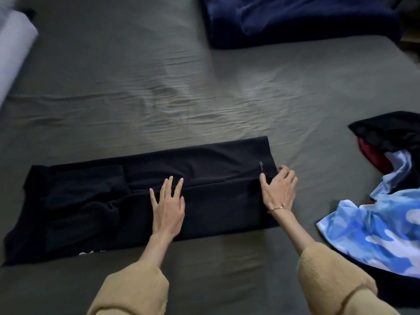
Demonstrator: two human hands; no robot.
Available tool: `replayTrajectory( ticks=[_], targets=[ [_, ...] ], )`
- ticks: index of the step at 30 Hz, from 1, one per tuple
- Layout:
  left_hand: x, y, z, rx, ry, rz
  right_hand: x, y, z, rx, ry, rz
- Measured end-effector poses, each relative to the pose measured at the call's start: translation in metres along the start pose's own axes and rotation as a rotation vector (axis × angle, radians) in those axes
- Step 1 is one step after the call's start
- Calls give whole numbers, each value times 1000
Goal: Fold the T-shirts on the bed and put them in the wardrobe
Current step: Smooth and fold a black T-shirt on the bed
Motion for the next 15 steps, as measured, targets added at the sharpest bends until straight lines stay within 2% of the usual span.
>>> replayTrajectory(
  ticks=[3, 6, 11, 15],
  targets=[
    [-13, -8, 1, 136, -103, 31, -1, 4, 6, -60, 91, -41],
    [-31, -13, -7, 172, -201, 28, -3, 9, 11, -146, 92, -46],
    [-65, -29, -23, 259, -161, 116, -7, 11, 13, -244, 85, 313],
    [-93, -51, -36, 325, -245, 106, -41, 16, -10, -323, -25, 368]
  ],
)
Point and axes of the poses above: each hand's wrist, its own z-axis towards the middle knuckle, its own y-axis out of the palm, x = y × z, the point moved 6 cm from there along z, towards the middle knuckle, and after that the axes turned 6 degrees about y, right-handed, at the moved point
